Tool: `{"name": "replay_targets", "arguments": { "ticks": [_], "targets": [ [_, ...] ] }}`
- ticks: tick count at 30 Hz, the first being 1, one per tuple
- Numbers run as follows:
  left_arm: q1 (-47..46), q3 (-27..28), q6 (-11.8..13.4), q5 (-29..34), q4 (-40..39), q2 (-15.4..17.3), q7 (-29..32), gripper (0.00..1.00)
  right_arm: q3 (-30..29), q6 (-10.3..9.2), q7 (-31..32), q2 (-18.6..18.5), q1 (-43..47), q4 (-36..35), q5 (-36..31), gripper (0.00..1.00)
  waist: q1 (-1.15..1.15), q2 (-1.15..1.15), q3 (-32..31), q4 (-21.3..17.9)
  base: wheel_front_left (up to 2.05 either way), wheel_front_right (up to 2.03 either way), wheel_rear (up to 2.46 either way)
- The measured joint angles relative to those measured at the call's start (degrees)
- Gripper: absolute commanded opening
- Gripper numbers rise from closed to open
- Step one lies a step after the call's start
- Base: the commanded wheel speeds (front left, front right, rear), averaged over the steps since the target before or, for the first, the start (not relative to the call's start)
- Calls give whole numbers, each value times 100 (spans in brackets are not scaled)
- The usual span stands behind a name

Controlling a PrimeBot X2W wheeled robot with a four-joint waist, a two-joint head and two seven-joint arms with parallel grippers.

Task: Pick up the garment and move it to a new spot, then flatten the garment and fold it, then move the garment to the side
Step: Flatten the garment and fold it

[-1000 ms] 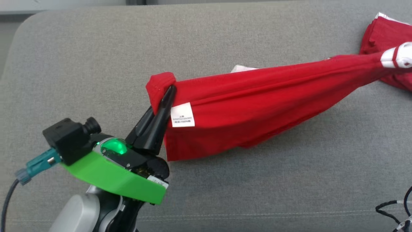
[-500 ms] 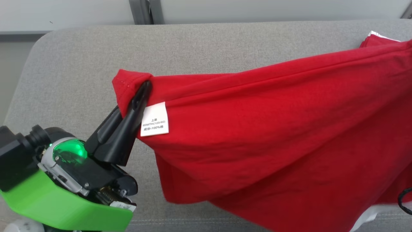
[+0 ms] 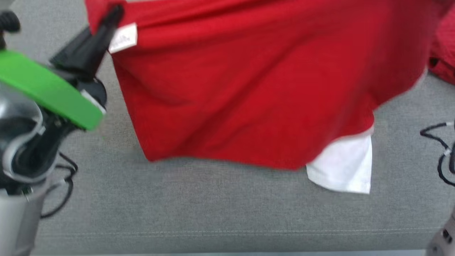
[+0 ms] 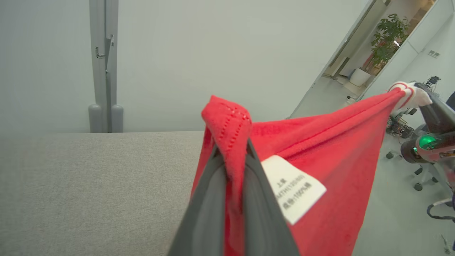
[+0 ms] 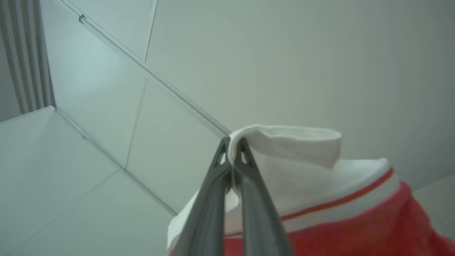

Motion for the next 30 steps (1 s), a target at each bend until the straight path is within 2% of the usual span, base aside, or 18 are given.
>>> {"name": "replay_targets", "arguments": {
  "ticks": [5,6,7,10,12,18,21,23,26,30],
  "targets": [
    [-1425,124,-2,525,1115,-99,176,0,-193,44,-185,452,-1390,1584,-982,0,0,0,372,35,0,0,0],
    [-1709,170,-2,631,1281,-201,148,0,-264,44,-252,510,-1739,1830,-1193,0,0,0,446,38,0,0,0],
    [-2292,202,-12,911,1568,-434,25,0,-444,55,-434,555,-2427,2185,-1684,0,0,0,598,41,0,0,0],
    [-3082,198,-25,1259,1792,-700,-179,0,-676,63,-642,594,-3353,2446,-1993,0,0,0,826,37,0,0,0],
    [-3475,77,-25,1310,1840,-744,-254,0,-690,60,-706,570,-3866,2488,-2135,0,0,0,978,30,0,0,0],
    [-3839,-38,-9,1205,2104,-1099,-430,0,-476,43,-503,401,-4776,2485,-2119,0,0,0,1437,15,0,0,0],
    [-3852,19,-33,1031,2189,-1356,-734,0,-485,42,-377,398,-4774,2316,-1872,0,0,0,1664,27,0,0,0],
    [-3707,31,-155,993,2288,-1558,-1036,0,-515,42,-323,394,-4491,2152,-1616,0,0,0,1793,49,0,0,0],
    [-2988,43,-391,750,2440,-1707,-1406,0,-760,41,-200,425,-3465,2022,-1165,0,1,0,1894,125,0,0,0],
    [-1864,45,-664,646,2621,-1672,-1680,0,-1107,62,-97,582,-2128,1924,-644,0,1,0,1822,201,0,0,0]
  ]
}}
